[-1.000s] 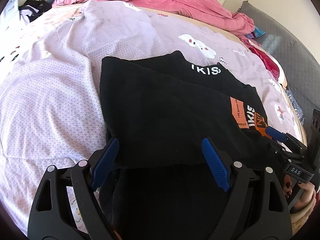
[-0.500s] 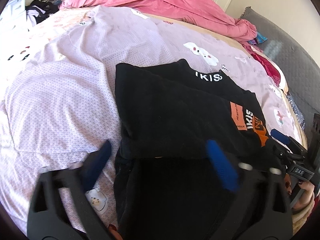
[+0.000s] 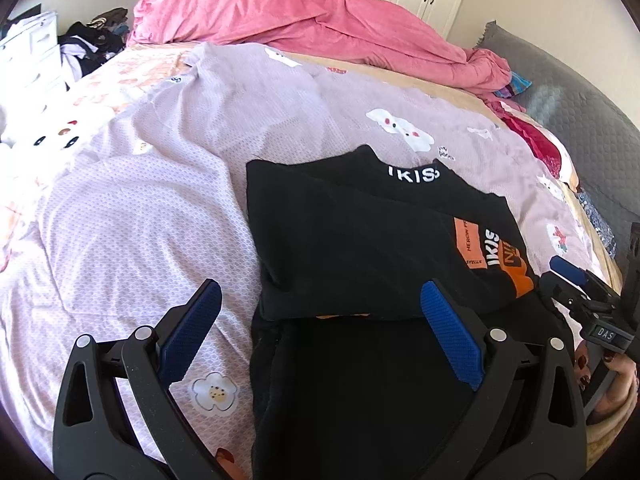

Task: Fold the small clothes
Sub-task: 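Move both open grippers back toward the t-shirt hem, then lower both grippers onto the hem of the black t-shirt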

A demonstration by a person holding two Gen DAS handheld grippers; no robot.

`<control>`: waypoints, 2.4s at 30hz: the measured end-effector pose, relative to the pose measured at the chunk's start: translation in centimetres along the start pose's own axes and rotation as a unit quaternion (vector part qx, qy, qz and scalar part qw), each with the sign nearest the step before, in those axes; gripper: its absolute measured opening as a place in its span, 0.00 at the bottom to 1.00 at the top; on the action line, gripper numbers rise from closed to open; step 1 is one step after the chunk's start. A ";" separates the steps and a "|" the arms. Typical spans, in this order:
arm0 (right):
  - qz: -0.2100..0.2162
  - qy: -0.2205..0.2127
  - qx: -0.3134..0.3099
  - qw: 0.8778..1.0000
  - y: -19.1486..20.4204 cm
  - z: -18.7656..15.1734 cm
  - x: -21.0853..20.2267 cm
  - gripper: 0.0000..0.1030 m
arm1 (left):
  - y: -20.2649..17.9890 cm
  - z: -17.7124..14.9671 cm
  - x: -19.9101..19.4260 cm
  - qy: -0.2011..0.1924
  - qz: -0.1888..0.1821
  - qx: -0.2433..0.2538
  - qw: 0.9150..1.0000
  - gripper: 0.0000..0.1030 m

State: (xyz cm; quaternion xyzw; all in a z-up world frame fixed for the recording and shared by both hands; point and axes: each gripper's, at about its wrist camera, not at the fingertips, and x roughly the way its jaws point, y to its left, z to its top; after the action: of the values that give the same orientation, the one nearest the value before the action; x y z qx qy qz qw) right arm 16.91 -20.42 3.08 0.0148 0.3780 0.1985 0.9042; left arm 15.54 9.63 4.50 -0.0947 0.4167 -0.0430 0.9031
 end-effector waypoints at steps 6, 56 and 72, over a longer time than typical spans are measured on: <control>-0.005 -0.010 0.000 1.000 -0.1 -0.2 -1.0 0.91 | 0.4 0.3 -2.1 -0.029 0.018 0.000 0.999 0.91; -0.020 -0.006 0.045 0.999 -2.0 -6.8 -5.3 0.91 | 1.9 -8.5 -5.8 -0.025 0.034 -0.023 0.999 0.91; -0.036 0.013 0.072 0.997 -4.0 -10.2 -6.4 0.91 | 3.4 -13.1 -6.1 -0.001 0.032 -0.055 0.998 0.91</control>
State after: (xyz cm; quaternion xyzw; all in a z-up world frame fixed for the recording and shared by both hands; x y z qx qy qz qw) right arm 7.21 -27.72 -0.55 0.0638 0.4038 0.1384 0.9021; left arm 1.63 12.11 0.04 -0.1308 0.4204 0.0088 0.8978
